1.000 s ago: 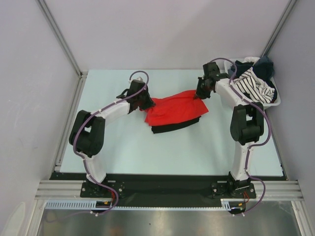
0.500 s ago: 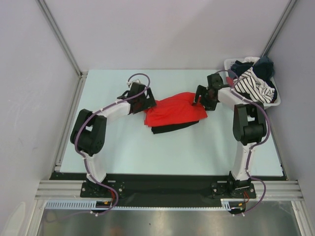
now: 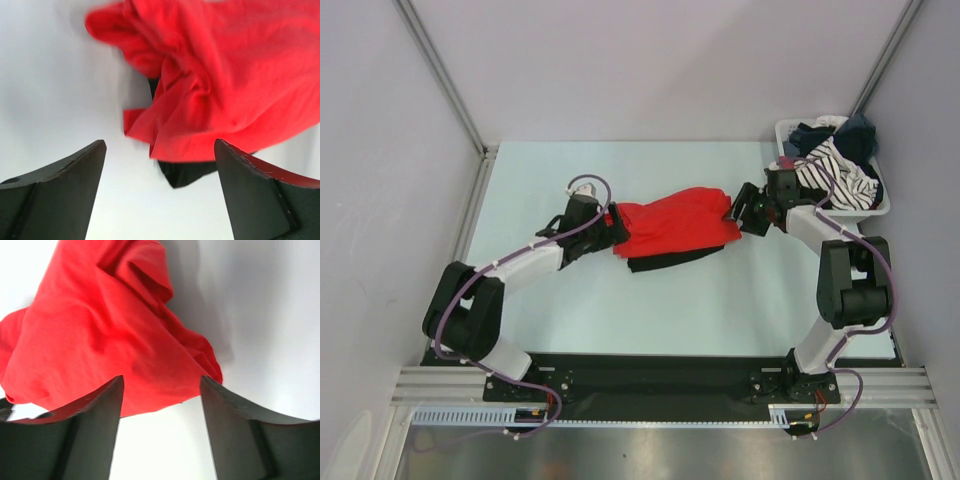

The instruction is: Fold and stack the tank tops

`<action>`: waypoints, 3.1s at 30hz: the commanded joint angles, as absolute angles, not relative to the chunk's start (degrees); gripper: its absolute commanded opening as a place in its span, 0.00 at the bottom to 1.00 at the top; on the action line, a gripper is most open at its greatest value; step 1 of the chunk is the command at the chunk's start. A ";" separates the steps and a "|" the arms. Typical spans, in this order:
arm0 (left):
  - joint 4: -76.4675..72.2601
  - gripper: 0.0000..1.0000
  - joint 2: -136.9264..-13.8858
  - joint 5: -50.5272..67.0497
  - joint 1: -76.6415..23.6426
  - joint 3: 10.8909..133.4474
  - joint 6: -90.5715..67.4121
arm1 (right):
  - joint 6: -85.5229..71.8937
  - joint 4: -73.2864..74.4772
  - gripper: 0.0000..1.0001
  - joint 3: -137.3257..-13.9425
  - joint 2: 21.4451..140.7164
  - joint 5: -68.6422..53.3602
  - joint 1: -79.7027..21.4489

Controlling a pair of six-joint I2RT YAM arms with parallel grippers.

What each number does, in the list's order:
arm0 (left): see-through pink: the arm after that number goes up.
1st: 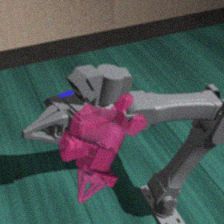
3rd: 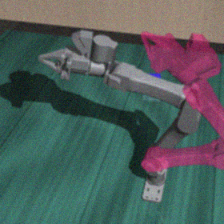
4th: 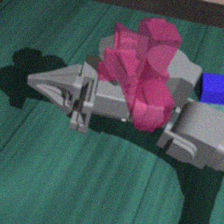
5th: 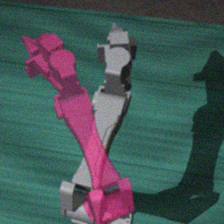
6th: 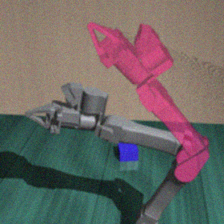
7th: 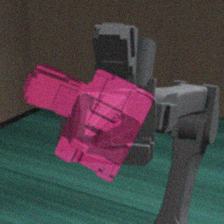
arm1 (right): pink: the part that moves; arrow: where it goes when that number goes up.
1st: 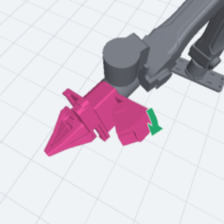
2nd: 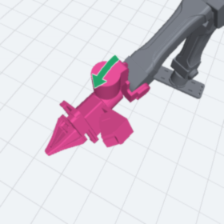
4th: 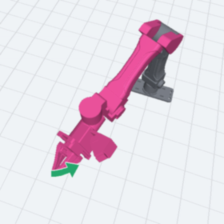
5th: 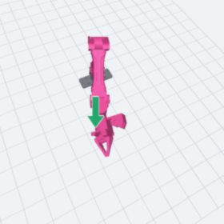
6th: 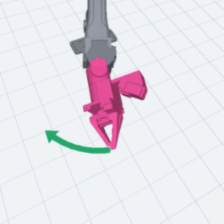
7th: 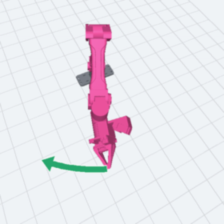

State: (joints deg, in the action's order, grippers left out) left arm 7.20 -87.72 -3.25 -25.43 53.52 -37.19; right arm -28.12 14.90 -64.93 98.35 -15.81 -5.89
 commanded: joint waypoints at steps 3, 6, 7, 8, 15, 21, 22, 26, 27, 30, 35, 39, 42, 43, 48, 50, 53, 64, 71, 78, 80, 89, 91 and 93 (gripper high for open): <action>-4.99 0.90 -85.17 3.42 -26.37 46.06 -37.62 | -30.67 7.21 0.65 -61.62 96.77 -20.92 -3.87; -6.85 0.88 -85.69 3.95 -26.37 44.39 -37.53 | -32.16 5.45 0.71 -59.95 97.12 -20.83 -2.99; -7.20 0.88 -86.04 4.48 -26.37 44.30 -37.62 | -32.52 4.75 0.74 -59.51 97.21 -20.83 -2.90; -8.16 0.88 -86.31 4.57 -26.28 43.77 -38.05 | -33.39 3.01 0.75 -58.28 97.21 -21.53 -2.73; -12.74 0.81 -90.87 5.62 -26.45 43.51 -39.99 | -35.51 1.23 0.75 -56.61 98.70 -21.53 -2.64; -12.21 0.80 -90.88 3.96 -26.90 42.37 -41.22 | -36.30 -2.19 0.70 -53.44 97.56 -20.74 -2.64; -12.48 0.80 -90.70 3.96 -26.89 41.93 -41.39 | -36.73 -2.72 0.68 -52.57 97.38 -20.74 -2.64; -15.89 0.77 -91.14 5.01 -27.07 39.99 -42.01 | -37.88 -5.97 0.58 -50.80 97.91 -21.27 -2.64; -16.34 0.74 -91.84 5.97 -26.98 40.16 -42.01 | -38.14 -6.32 0.58 -50.80 98.78 -21.53 -2.55; -16.70 0.54 -94.12 7.12 -27.68 42.01 -41.66 | -38.93 -7.64 0.53 -51.33 100.28 -22.41 -2.55; -13.98 0.13 -94.57 5.37 -29.00 44.38 -40.96 | -39.12 -7.21 0.26 -52.47 100.81 -22.15 -2.81; -7.57 0.01 -90.89 -1.39 -29.88 44.73 -39.73 | -36.66 -2.39 0.03 -53.26 97.48 -17.77 -2.90; -4.14 0.00 -87.90 -3.78 -30.50 44.83 -38.94 | -34.46 3.15 0.00 -54.92 95.01 -13.63 -3.34; -3.52 0.00 -86.59 -3.95 -30.67 45.00 -38.94 | -33.93 5.43 0.00 -55.45 94.66 -11.88 -3.69; -0.44 0.00 -82.62 -6.32 -32.17 45.18 -38.94 | -32.87 8.43 0.00 -56.69 91.24 -9.41 -4.31; 1.75 0.00 -81.13 -6.33 -32.26 45.00 -38.94 | -32.61 9.40 0.00 -57.13 90.53 -9.23 -4.31; 3.34 0.00 -79.03 -5.89 -32.87 44.83 -39.46 | -32.35 10.89 0.00 -57.48 89.04 -9.14 -4.31; 4.92 0.01 -76.37 -5.62 -40.07 40.61 -43.33 | -31.73 12.57 0.03 -54.14 86.57 -6.77 -3.52; 6.32 0.53 -73.23 -8.96 -41.40 35.78 -46.23 | -32.26 11.08 0.59 -51.86 88.07 -5.63 -2.90; 15.90 0.73 -67.24 -16.70 -41.22 42.08 -42.73 | -31.55 9.15 0.46 -54.93 84.47 -9.39 -4.56; 15.65 0.73 -68.20 -15.39 -40.78 47.18 -41.49 | -31.82 6.25 0.39 -56.33 84.37 -11.85 -5.88; 3.00 0.51 -85.68 -1.01 -37.37 62.40 -40.60 | -37.96 -7.90 0.08 -64.86 97.36 -28.21 -12.48; -3.40 0.46 -91.02 3.32 -34.04 60.40 -43.93 | -42.34 -15.00 0.05 -64.25 100.36 -32.33 -11.35; -10.76 0.41 -94.21 7.55 -32.18 57.85 -46.91 | -45.42 -24.02 0.00 -63.46 105.54 -35.14 -10.38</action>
